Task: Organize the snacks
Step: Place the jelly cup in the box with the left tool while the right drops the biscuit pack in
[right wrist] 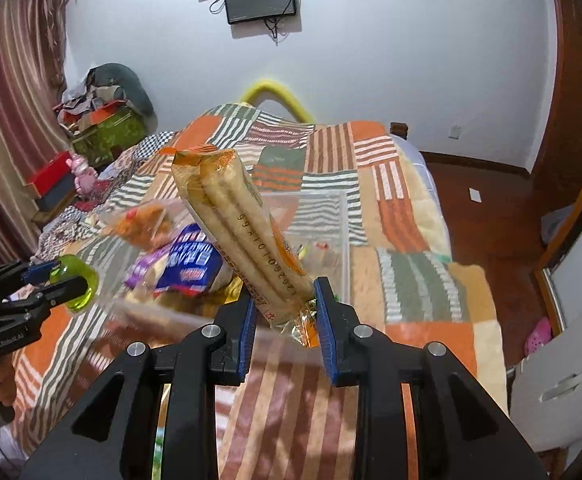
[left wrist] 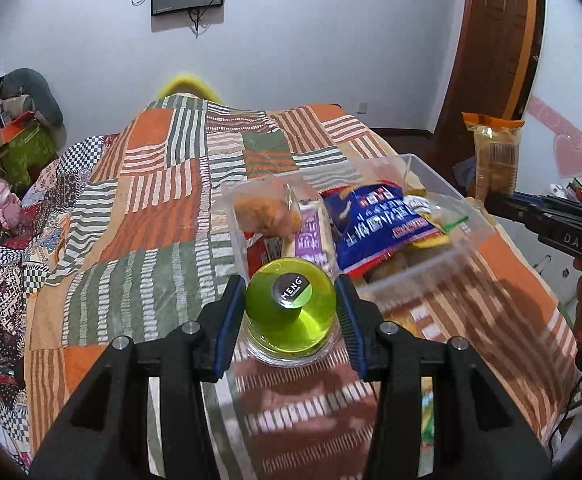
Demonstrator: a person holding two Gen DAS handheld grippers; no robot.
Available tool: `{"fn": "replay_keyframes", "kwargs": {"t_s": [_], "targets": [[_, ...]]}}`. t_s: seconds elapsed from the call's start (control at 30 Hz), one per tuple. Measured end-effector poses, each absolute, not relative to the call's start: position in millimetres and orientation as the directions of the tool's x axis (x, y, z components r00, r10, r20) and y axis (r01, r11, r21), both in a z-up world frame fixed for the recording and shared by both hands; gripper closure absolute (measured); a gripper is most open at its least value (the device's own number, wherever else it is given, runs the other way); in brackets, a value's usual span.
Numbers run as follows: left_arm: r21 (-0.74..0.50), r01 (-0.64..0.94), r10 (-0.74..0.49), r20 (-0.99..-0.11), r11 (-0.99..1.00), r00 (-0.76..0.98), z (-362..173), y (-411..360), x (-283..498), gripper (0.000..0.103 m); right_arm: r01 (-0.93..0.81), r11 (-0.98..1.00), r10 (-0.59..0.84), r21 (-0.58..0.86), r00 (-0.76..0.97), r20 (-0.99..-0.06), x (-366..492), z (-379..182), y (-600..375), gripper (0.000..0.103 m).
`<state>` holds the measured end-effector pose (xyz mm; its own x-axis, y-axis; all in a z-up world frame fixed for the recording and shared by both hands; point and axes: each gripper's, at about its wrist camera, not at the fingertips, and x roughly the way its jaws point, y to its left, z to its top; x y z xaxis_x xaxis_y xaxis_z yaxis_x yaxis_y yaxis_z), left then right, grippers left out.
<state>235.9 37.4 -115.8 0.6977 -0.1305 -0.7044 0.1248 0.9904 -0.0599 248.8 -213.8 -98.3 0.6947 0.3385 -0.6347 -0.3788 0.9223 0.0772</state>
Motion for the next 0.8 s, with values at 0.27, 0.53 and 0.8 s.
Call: {"fn": "replay_keyframes", "kwargs": {"t_s": [0.27, 0.53, 0.8], "targets": [[-0.064, 0.113, -0.125, -0.705, 0.992, 0.699, -125, 34, 263, 0.058, -0.34, 0.937, 0.307, 0.085, 0.68, -0.666, 278, -106, -208, 0.078], [-0.055, 0.097, -0.108, -0.702, 0.994, 0.704, -131, 34, 277, 0.058, -0.33, 0.941, 0.291, 0.075, 0.677, -0.675, 294, -112, -198, 0.077], [-0.064, 0.105, -0.119, -0.707, 0.992, 0.697, -132, 31, 279, 0.057, -0.32, 0.944, 0.282, 0.074, 0.672, -0.684, 298, -116, -193, 0.074]]}}
